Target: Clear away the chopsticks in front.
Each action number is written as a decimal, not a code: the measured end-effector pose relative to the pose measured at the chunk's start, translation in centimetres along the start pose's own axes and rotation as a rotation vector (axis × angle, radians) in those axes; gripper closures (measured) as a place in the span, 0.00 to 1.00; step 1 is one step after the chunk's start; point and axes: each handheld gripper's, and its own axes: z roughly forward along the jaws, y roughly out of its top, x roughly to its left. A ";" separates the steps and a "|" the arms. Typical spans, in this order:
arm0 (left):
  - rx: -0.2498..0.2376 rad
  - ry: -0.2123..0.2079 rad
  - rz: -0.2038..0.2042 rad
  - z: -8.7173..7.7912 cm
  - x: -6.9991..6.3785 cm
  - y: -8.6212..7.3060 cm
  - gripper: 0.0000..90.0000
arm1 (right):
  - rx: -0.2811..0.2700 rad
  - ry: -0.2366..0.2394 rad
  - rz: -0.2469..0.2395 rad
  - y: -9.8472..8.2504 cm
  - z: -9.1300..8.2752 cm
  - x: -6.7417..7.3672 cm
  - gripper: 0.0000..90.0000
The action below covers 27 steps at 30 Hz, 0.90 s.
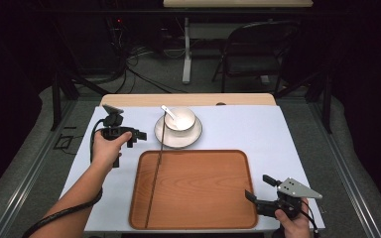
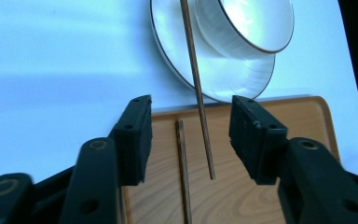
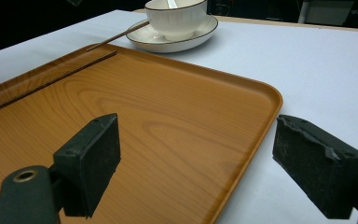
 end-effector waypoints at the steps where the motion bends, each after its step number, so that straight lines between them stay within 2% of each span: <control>1: 0.000 0.000 0.000 0.0 0.0 0.0 0.52 | 0.000 0.000 0.000 0.0 0.0 0.0 0.16; 4: -0.013 0.038 0.003 0.1 -0.2 1.3 0.47 | 0.000 0.001 -0.001 0.0 0.0 0.0 0.16; 8: -0.018 0.043 0.010 0.6 -0.4 2.3 0.48 | -0.001 0.002 -0.001 0.0 0.0 0.0 0.16; 10: -0.010 0.059 -0.001 0.9 -0.5 2.8 0.48 | -0.001 0.002 0.001 0.0 0.0 0.0 0.16; 16: -0.014 0.040 -0.020 1.7 -0.7 3.7 0.45 | -0.003 0.002 -0.001 0.0 0.0 0.0 0.16; 19: -0.023 0.028 -0.013 2.2 -0.9 4.1 0.43 | -0.004 0.003 -0.001 0.0 -0.1 0.0 0.16; 23: -0.052 0.036 -0.009 2.7 -1.2 4.5 0.41 | -0.005 0.003 -0.002 0.0 -0.1 -0.1 0.16; 25: -0.050 0.038 -0.019 3.1 -1.2 4.6 0.41 | -0.004 0.005 -0.002 0.0 -0.1 0.0 0.16; 27: -0.044 0.045 -0.012 3.4 -1.1 4.7 0.42 | -0.005 0.005 -0.002 0.0 -0.1 0.0 0.16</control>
